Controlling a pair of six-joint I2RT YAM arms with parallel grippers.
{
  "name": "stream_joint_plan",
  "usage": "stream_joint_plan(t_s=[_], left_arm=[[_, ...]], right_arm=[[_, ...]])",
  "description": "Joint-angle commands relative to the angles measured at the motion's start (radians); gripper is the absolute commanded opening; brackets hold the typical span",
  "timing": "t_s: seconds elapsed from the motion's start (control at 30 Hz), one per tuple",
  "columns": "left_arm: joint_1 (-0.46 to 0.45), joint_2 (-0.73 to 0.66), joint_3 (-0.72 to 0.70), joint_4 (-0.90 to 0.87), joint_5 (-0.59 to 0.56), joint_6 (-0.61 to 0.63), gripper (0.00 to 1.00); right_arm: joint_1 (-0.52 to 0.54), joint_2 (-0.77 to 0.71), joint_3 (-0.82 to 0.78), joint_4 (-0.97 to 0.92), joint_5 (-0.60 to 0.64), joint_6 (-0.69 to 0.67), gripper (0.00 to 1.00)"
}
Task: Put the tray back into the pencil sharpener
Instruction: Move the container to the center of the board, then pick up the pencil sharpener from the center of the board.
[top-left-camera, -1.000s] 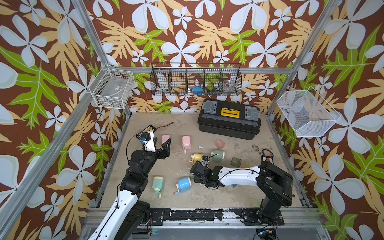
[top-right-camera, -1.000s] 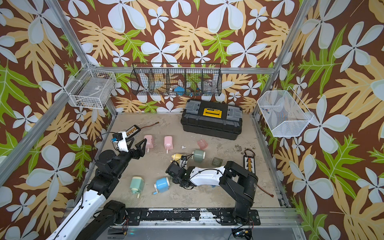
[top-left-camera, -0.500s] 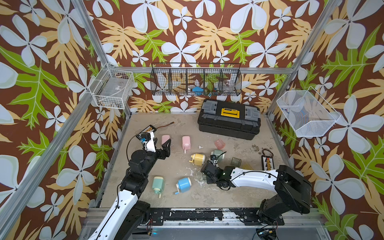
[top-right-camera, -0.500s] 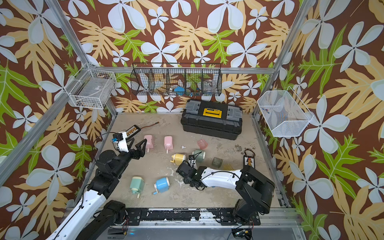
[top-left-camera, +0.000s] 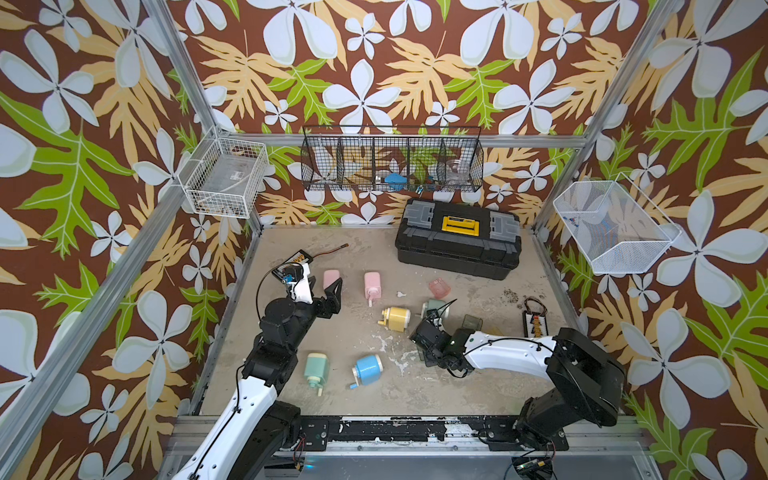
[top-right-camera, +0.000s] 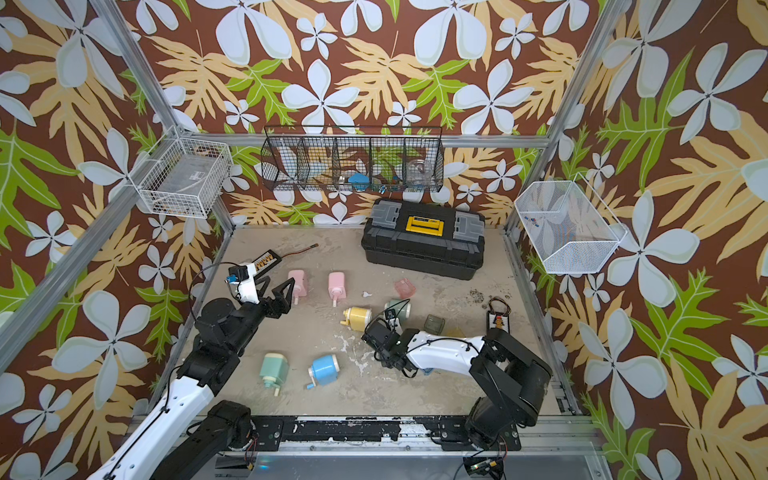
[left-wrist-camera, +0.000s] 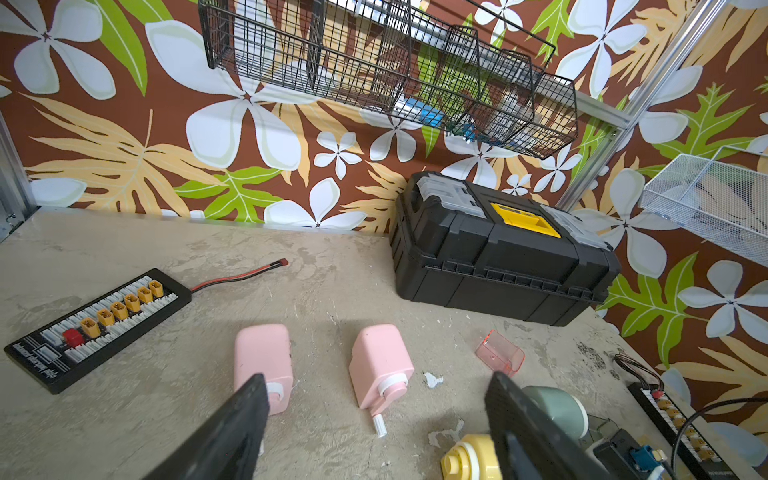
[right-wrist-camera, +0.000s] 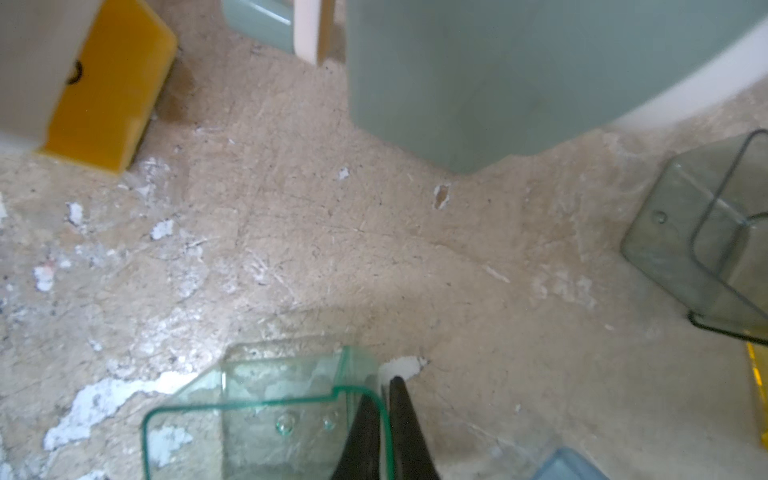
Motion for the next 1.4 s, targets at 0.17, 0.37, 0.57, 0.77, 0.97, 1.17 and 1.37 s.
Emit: stream_joint_plan(t_s=[0.17,0.37,0.57,0.77,0.97,1.17,1.37], left_arm=[[0.002,0.050,0.043,-0.081,-0.069,-0.006,0.82],[0.001,0.128,0.194,-0.344,-0.164,-0.087,0.80],[-0.001,0.148,0.295,-0.563,-0.170,-0.201,0.80],[-0.023,0.154,0.330,-0.719,-0.170,-0.260,0.79],[-0.171,0.169,0.337,-0.883,-0.227,-0.351,0.78],[-0.182,0.175,0.344,-1.049,-0.200,-0.381,0.78],[-0.183,0.186,0.328,-1.192,-0.180,-0.358,0.79]], right_arm=[[0.002,-0.122,0.025,-0.063,-0.024,-0.020,0.38],[0.002,-0.320,-0.017,-0.047,-0.007,-0.031,0.44],[0.002,-0.540,-0.129,0.025,0.025,-0.025,0.44],[0.000,-0.696,-0.203,0.041,0.054,0.000,0.43],[0.000,-0.766,-0.241,0.050,0.041,0.014,0.42],[0.001,-0.811,-0.273,0.067,0.017,0.013,0.41],[0.001,-0.864,-0.308,0.088,-0.009,0.016,0.41]])
